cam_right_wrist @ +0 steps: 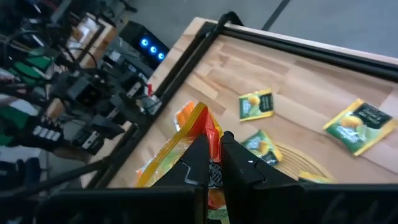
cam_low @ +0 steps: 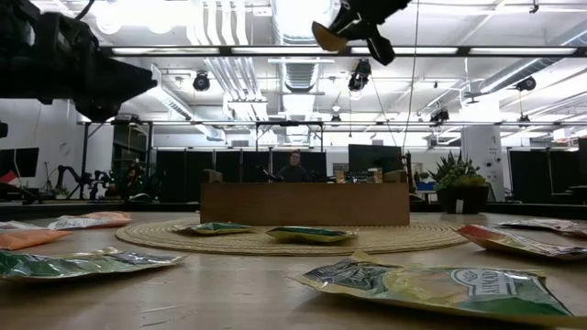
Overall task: Pick & Place Tea
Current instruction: Put the orange tea bag into the right section of the wooden organizer
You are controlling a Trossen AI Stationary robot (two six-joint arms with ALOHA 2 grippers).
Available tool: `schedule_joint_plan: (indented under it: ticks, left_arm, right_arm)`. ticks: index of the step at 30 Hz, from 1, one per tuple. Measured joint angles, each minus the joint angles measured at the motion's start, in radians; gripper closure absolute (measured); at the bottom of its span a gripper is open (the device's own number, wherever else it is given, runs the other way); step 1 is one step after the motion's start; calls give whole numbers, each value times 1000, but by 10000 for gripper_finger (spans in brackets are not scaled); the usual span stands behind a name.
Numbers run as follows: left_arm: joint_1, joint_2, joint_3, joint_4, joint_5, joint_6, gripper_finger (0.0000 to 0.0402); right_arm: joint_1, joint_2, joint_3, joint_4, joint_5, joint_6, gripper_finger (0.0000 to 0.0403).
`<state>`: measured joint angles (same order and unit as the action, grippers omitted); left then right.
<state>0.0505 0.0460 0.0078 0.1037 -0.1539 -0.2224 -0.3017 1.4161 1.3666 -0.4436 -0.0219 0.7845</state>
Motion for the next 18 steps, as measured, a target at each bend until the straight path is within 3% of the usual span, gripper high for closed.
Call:
schedule_joint_plan:
  ticks: [13,18]
  left_arm:
    - [0,1,1,352,-22,-463,298]
    - [0,37,64,359,-92,-428,298]
  right_arm:
    - [68,29,0,196,75,27,385]
    - [71,56,0,278,96,25,385]
